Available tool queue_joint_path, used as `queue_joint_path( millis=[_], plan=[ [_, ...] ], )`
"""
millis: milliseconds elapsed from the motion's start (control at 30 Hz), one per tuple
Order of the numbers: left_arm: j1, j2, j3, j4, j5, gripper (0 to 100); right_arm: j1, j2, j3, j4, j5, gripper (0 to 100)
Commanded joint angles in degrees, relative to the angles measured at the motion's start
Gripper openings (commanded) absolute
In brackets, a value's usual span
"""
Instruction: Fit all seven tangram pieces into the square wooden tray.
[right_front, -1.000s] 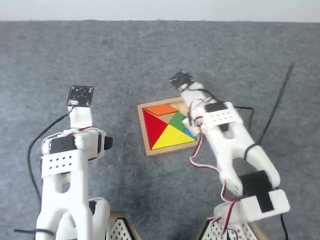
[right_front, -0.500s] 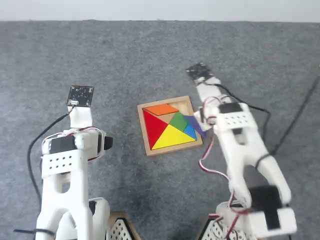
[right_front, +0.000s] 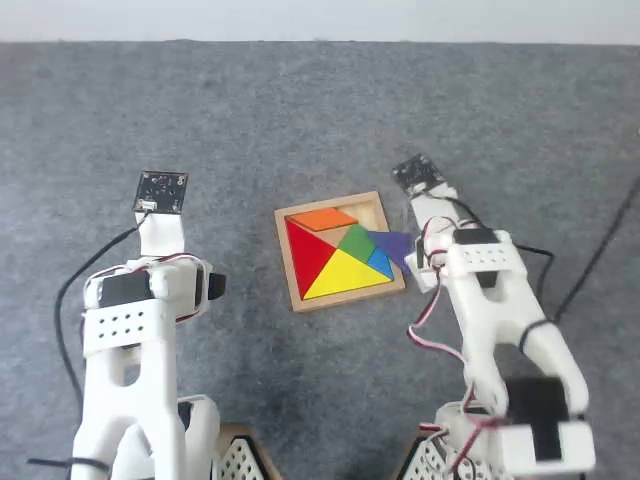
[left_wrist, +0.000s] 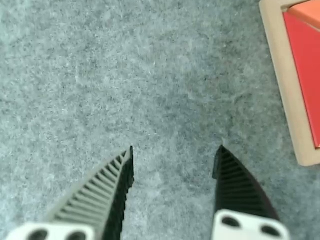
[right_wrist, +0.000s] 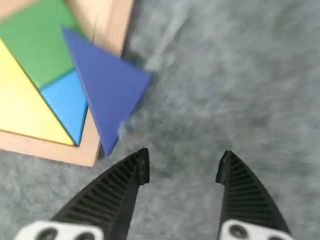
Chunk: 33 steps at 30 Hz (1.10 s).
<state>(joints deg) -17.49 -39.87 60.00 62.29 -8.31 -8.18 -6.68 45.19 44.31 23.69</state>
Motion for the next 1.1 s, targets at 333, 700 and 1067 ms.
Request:
queue_joint_path(
  millis=[333, 700, 1067],
  plan=[
    [-0.09, -1.93, -0.40, -1.23, 0.53, 25, -6.37, 4.18, -8.88, -1.19, -1.41, 23.8],
    [-0.09, -1.93, -0.40, -1.23, 0.53, 25, -5.85, 14.90, -20.04, -0.48, -2.99, 23.8],
    [-0.09, -1.93, -0.13, -1.23, 0.53, 25, 0.31, 9.45, -19.43, 1.27, -0.88, 23.8]
  ],
)
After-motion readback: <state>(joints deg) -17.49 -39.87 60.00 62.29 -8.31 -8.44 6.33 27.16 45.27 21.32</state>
